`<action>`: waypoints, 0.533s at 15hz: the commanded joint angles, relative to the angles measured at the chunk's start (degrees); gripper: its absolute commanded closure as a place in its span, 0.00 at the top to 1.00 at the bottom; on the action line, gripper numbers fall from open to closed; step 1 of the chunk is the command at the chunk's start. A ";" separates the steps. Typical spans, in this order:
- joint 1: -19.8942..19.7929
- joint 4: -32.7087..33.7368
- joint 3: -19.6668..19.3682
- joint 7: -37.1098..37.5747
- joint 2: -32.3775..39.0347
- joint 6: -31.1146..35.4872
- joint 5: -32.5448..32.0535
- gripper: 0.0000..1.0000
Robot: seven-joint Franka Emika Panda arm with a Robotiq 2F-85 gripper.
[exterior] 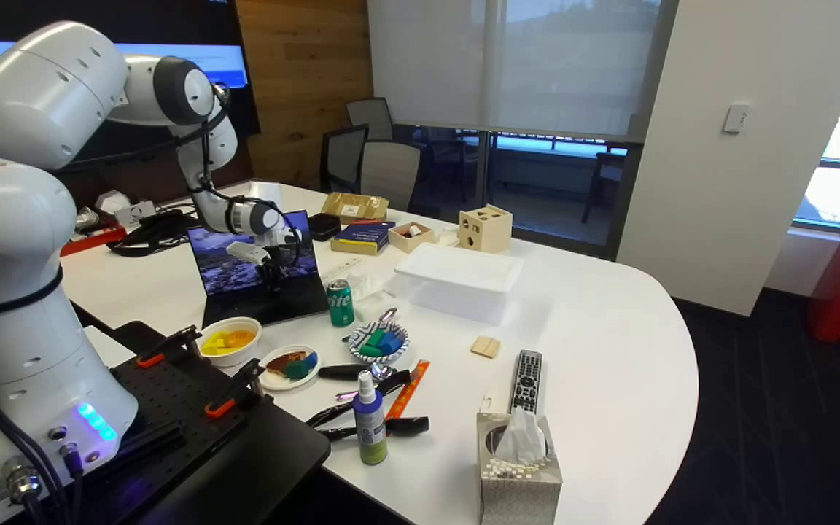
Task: Press a button on the keyboard
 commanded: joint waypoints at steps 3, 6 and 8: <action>-0.49 -5.05 -0.07 1.41 -5.50 -0.31 2.12 0.00; -0.35 -8.35 -0.34 2.64 -9.66 -2.07 2.93 0.00; 0.11 -11.13 -0.92 5.06 -13.12 -3.35 3.17 0.28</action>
